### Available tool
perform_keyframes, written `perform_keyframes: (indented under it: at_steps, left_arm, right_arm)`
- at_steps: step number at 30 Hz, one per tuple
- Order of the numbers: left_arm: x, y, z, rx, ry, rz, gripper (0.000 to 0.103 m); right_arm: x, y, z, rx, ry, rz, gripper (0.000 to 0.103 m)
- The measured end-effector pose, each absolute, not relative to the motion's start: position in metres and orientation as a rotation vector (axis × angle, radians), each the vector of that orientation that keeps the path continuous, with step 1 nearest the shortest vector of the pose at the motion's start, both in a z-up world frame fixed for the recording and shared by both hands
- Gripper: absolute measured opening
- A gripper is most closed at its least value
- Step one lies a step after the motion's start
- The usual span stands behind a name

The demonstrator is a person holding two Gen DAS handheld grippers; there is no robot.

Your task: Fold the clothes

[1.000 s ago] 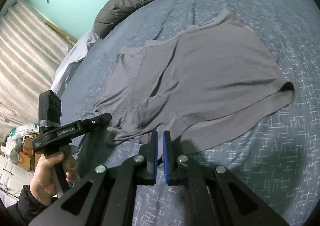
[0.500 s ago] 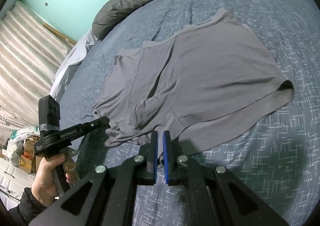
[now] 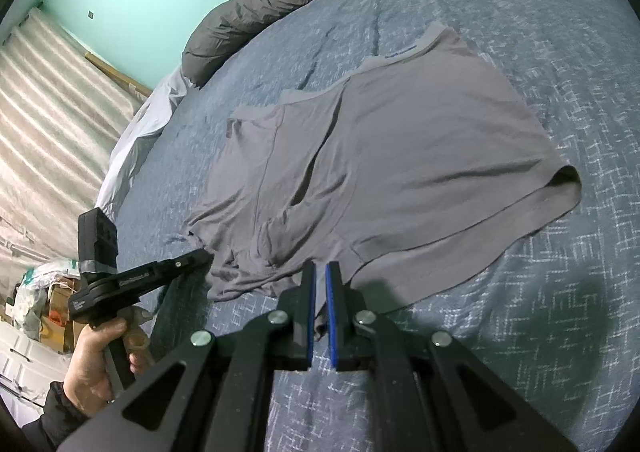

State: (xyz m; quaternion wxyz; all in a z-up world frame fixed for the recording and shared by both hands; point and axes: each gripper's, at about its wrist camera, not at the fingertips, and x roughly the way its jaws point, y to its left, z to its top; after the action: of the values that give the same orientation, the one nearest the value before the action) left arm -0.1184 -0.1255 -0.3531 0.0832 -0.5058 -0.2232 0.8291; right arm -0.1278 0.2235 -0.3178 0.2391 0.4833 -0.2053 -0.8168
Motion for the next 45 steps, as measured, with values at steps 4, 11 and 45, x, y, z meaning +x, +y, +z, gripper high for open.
perform_keyframes:
  at_steps: [4,11,45]
  left_arm:
    - [-0.121,-0.154,-0.349,-1.511,-0.705,2.55,0.016]
    - [-0.128,-0.206,-0.354,-1.502,-0.809,2.683,0.036]
    - [-0.18,-0.07,-0.276,-1.218,-0.566,2.58,0.002]
  right_arm:
    - [-0.13,0.228,-0.317,1.313,-0.578,-2.251,0.004]
    - [-0.132,0.236,-0.318,1.306,-0.594,-2.27,0.004]
    - [-0.138,0.357,-0.303,1.186,-0.823,-2.474,0.004]
